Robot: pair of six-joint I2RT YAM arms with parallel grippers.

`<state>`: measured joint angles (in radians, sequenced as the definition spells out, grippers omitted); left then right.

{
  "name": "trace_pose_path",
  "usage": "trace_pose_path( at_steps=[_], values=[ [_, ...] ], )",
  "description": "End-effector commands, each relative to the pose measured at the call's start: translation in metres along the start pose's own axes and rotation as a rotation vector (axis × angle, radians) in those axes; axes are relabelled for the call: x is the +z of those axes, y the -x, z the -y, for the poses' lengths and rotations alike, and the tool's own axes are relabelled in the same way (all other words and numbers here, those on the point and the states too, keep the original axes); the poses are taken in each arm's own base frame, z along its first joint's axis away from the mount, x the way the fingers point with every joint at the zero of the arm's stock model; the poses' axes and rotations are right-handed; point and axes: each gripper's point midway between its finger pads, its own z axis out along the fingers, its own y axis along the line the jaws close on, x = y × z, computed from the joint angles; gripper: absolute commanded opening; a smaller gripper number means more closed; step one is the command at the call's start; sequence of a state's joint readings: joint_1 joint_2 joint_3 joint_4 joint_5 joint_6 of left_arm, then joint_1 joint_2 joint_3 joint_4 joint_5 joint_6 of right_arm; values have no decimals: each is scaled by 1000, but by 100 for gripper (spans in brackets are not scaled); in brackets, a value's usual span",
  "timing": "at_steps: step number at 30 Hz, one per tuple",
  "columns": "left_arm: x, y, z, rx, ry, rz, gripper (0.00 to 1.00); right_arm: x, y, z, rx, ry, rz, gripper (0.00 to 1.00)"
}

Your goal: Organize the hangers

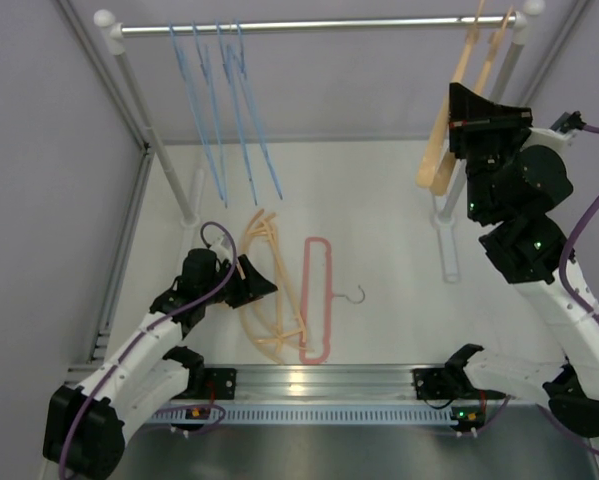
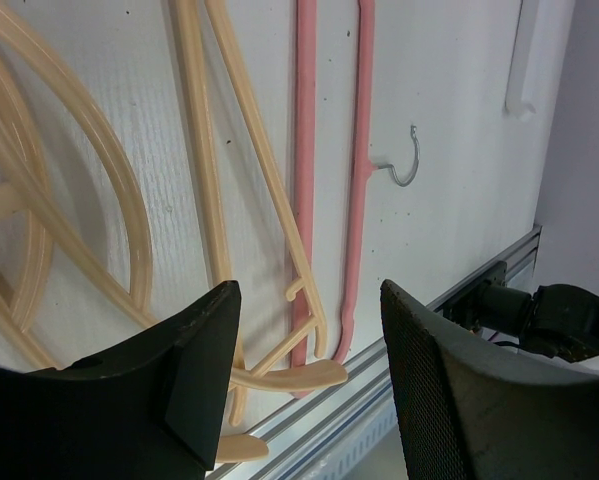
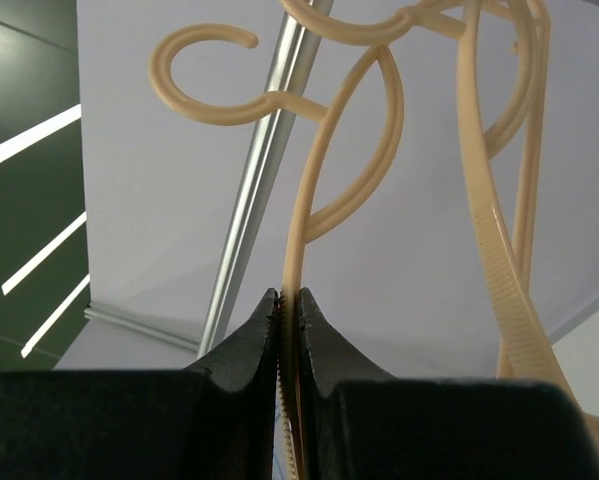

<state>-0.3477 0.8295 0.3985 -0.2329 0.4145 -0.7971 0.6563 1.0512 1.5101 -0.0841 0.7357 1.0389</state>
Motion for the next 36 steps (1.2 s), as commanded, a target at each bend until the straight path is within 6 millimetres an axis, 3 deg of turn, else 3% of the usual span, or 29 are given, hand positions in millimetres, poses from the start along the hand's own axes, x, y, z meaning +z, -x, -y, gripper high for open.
trace_pose_path(
  at_steps=[1, 10, 19, 26, 36],
  values=[
    [-3, 3, 8, 39, -42, 18, 62, 4, 12, -14, 37, 22, 12, 0],
    [-3, 1, 6, 41, -40, 11, 63, 14, 11, -6, 15, -10, 19, 0],
    [-2, 0, 6, 37, -37, 4, 63, 11, 19, 6, 12, -41, 42, 0],
    [-3, 1, 7, 39, -42, 9, 62, 8, 13, 22, 5, -65, 29, 0],
    [-3, 1, 7, 38, -44, 9, 63, 5, 11, 27, -1, -71, 13, 4]
  ],
)
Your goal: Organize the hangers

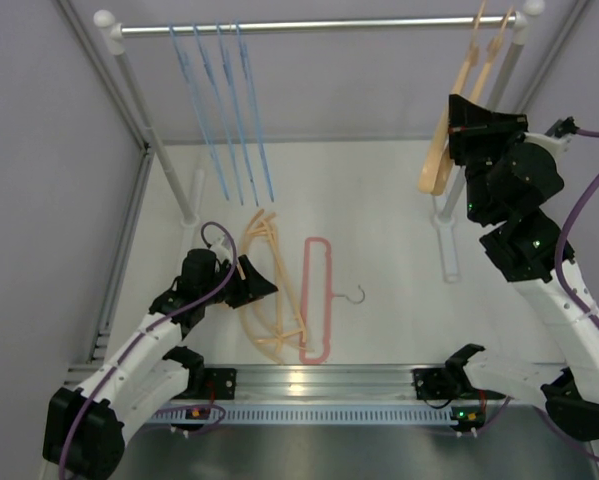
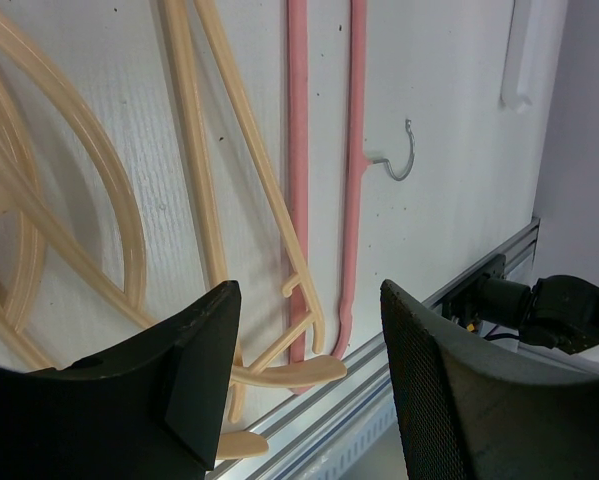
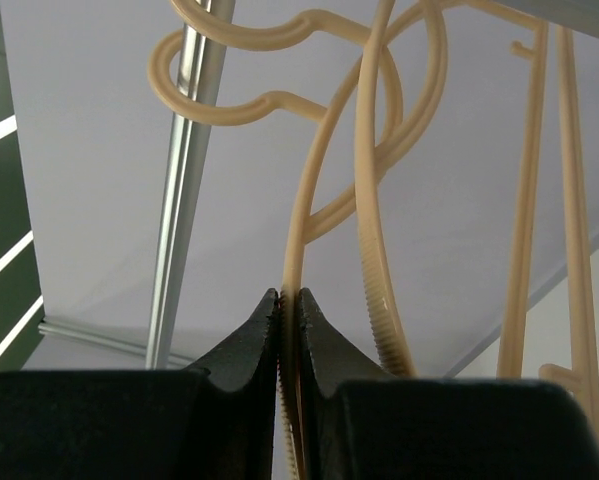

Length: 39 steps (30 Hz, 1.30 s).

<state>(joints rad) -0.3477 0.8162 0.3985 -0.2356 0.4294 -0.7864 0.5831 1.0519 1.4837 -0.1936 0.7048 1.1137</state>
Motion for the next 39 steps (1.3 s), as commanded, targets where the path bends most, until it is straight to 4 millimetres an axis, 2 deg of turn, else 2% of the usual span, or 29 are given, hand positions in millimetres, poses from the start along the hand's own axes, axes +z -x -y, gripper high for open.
trace_pose_path(
  at_steps=[1, 6, 7, 11, 21, 27, 31, 34, 35, 36, 37, 39],
  values=[
    [-1, 2, 4, 22, -26, 14, 62, -4, 12, -7, 28, 21, 16, 7],
    [-1, 1, 5, 22, -27, 12, 63, -6, 11, -5, 20, 19, 0, 24],
    [-1, 2, 4, 21, -27, 13, 63, -6, 9, -5, 16, 20, -7, 31],
    [-2, 1, 5, 20, -32, 11, 63, -8, 6, -2, -10, 13, -29, 42],
    [-1, -1, 3, 18, -29, 8, 63, -28, -1, 7, -53, 27, -116, 46],
    [-1, -2, 1, 15, -25, 6, 63, -52, 1, 24, -123, 23, -178, 48],
    [-1, -2, 2, 20, -30, 7, 62, -72, 11, 30, -177, 52, -200, 49],
    [-2, -2, 2, 21, -29, 8, 62, -79, 6, 22, -255, 102, -256, 51],
    [-1, -2, 2, 21, -30, 7, 62, -82, 7, 10, -264, 137, -269, 53],
    [-1, -2, 3, 20, -30, 7, 63, -86, -1, 2, -290, 175, -322, 53],
    [-2, -1, 3, 17, -29, 8, 63, -80, -4, -13, -334, 207, -340, 54],
    [-2, 0, 5, 21, -35, 12, 62, -81, -24, -25, -395, 251, -438, 55]
  ],
)
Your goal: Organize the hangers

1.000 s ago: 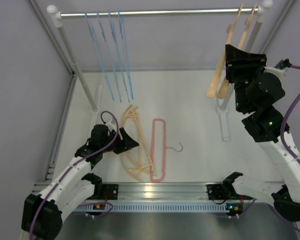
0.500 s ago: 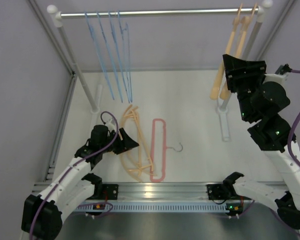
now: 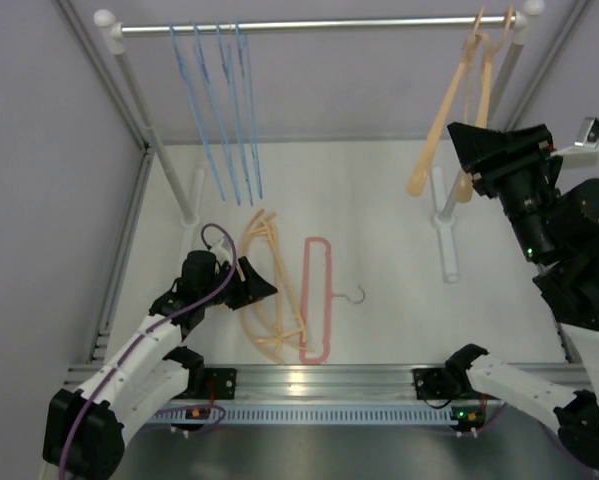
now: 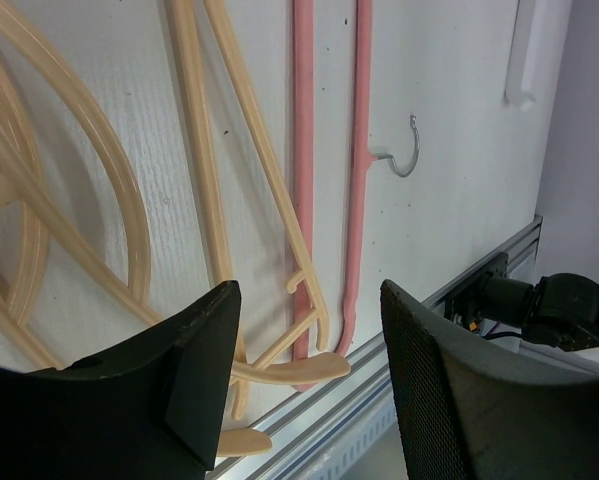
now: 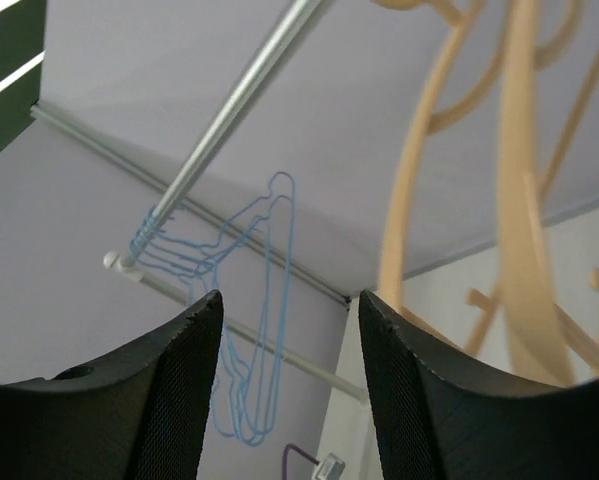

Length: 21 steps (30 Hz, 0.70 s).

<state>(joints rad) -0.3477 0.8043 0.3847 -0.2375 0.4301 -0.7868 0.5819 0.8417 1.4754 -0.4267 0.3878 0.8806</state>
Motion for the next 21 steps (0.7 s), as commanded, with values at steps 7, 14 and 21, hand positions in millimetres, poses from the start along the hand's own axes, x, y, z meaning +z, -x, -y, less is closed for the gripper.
trace_pose_path(
  at_steps=[7, 14, 21],
  values=[
    [-4, 9, 12, 40, -26, 22, 63, 54, -76, -97, -427, 128, -277, 61],
    [-12, 17, 16, 52, -5, 49, 62, 70, -200, -36, -550, -2, -472, 59],
    [-36, 46, 9, 66, 151, 188, 61, 29, -286, 47, -592, -112, -608, 54]
  ],
)
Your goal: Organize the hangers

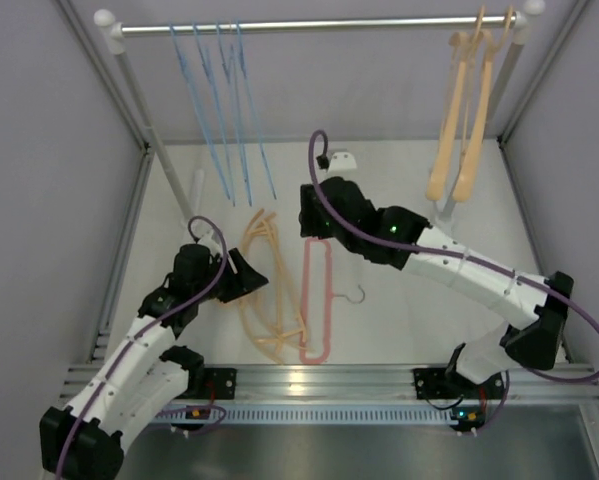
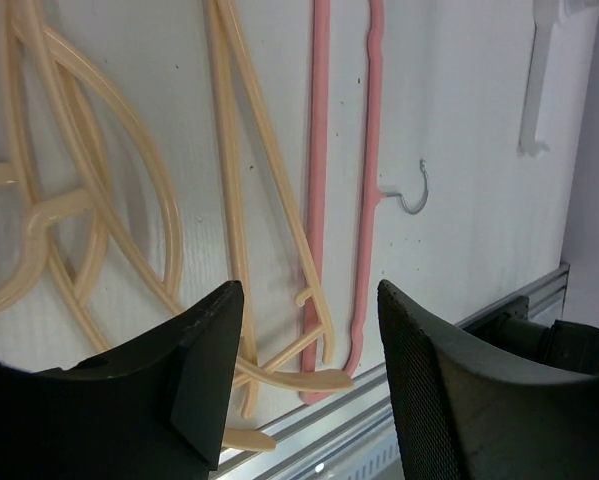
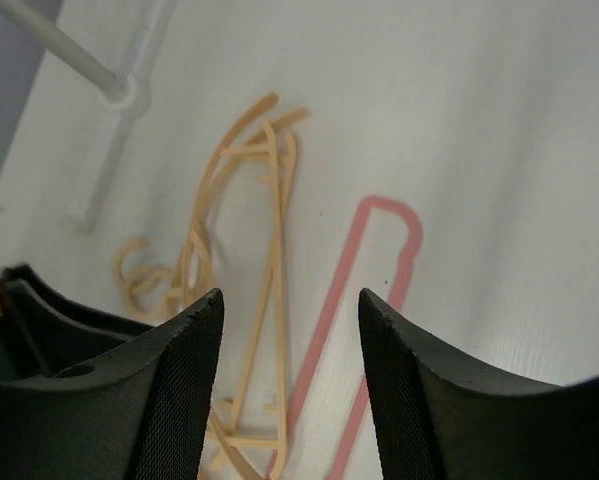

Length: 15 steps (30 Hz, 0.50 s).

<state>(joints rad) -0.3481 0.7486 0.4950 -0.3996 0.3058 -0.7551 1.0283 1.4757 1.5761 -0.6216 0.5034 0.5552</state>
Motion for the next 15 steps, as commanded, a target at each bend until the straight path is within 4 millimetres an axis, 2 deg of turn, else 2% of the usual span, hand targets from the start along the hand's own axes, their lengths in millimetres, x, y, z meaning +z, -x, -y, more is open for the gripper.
trace_pose_path(
  at_steps=[1, 2, 3, 6, 7, 8, 9, 15],
  values=[
    [-19, 32, -3, 32, 99, 144, 61, -18, -13, -11, 53, 27, 51, 54],
    [-22, 35, -7, 29, 123, 163, 61, -17, -24, -11, 42, 16, 43, 54],
    [-24, 35, -11, 23, 154, 169, 61, -12, -45, -9, 34, 5, 14, 54],
    [-30, 43, -18, 7, 206, 211, 63, -12, -84, -22, 23, 37, -38, 51],
    [-30, 43, -19, 7, 210, 211, 63, -10, -106, -27, 8, 57, -60, 51],
    [-31, 47, -25, 1, 244, 231, 63, -10, -116, -33, 7, 86, -79, 51],
    [-31, 47, -26, -1, 250, 233, 63, -7, -135, -32, -20, 89, -106, 50],
    [-30, 56, -27, -2, 285, 249, 63, -3, -193, -72, -104, 216, -175, 47]
  ],
)
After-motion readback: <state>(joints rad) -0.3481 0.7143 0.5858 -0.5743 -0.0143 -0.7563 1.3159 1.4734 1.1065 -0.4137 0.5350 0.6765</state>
